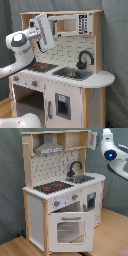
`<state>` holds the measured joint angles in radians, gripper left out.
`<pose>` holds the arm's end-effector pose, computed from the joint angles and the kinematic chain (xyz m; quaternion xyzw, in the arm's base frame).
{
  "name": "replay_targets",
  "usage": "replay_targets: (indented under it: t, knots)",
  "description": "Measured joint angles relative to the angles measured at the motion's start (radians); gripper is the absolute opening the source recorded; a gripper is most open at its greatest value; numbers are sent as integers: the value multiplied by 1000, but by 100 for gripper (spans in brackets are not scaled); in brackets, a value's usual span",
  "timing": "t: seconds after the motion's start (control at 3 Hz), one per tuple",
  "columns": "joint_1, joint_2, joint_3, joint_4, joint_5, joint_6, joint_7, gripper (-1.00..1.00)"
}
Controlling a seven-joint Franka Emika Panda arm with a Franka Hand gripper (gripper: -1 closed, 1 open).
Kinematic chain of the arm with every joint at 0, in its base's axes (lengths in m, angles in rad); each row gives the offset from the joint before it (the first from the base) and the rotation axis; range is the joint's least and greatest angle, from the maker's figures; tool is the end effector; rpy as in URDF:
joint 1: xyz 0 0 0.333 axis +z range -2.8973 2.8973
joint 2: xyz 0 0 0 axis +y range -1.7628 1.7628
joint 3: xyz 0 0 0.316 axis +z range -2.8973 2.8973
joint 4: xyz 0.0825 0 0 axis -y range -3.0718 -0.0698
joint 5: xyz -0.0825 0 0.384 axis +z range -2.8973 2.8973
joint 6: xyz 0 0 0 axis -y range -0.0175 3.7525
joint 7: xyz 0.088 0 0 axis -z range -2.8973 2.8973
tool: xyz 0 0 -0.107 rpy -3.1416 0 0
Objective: Play with the kitchen
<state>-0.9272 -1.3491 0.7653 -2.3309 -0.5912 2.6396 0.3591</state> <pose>0.3325 0.1870 0.7041 0.6172 0.0050 0.5028 0.6052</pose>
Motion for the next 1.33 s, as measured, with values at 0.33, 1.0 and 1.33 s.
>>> replay_targets:
  t: [0.33,1.0,1.33]
  knots:
    - [-3,4,3,7,2,1,2,-100]
    - [-18,76,64,59,3,61,88,-100]
    - [-23,139,100,133,3,72,104,-100]
